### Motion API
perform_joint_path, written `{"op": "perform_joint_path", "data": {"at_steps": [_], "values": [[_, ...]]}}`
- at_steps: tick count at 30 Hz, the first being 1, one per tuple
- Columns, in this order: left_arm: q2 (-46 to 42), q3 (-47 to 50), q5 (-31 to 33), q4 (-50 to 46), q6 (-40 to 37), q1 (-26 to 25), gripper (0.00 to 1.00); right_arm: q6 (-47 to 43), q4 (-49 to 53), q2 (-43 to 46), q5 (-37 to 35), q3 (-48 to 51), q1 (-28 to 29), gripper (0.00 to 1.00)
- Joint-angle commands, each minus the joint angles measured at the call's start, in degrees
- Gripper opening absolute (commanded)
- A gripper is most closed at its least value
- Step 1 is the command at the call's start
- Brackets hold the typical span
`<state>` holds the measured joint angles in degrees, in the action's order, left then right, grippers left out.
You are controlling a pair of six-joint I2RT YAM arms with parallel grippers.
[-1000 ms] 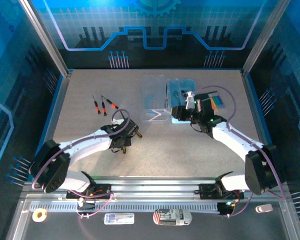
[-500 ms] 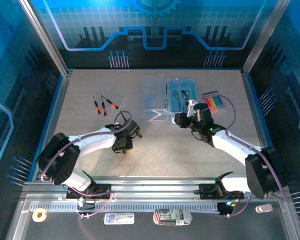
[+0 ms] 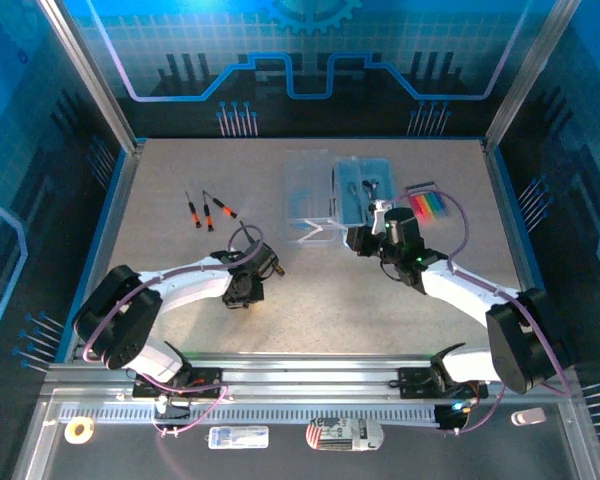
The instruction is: Pack the tool kit
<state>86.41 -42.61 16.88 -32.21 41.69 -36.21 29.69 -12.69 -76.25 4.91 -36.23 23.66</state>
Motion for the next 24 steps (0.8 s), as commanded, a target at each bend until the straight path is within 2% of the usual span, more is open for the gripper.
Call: {"op": "perform_joint_path", "data": {"at_steps": [1, 8, 15, 20, 24], "values": [[0.6, 0.1, -0.7, -0.5, -0.2, 0.4, 0.14, -0.8, -2.3, 2.5, -2.7, 1.6, 0.6, 0.29], [-4.0, -2.1, 0.9, -4.6, -1.2, 0.4, 0.13, -0.9, -3.2, 4.5, -4.1, 3.1, 0.7, 0.3], [-13.8, -2.5, 2.5, -8.8, -1.9, 0.4, 0.13, -0.3, -5.2, 3.6, -2.7, 3.2, 0.7, 0.3], [-17.7, -3.2, 6.1, -10.9, -2.8, 0.4, 0.13, 0.9, -9.1, 3.0, -3.0, 5.2, 0.6, 0.31], [-19.9, -4.2, 3.9, -9.3, -3.7, 0.1, 0.11, 2.2, -11.5, 2.2, 0.2, 5.4, 0.4, 0.34]]}}
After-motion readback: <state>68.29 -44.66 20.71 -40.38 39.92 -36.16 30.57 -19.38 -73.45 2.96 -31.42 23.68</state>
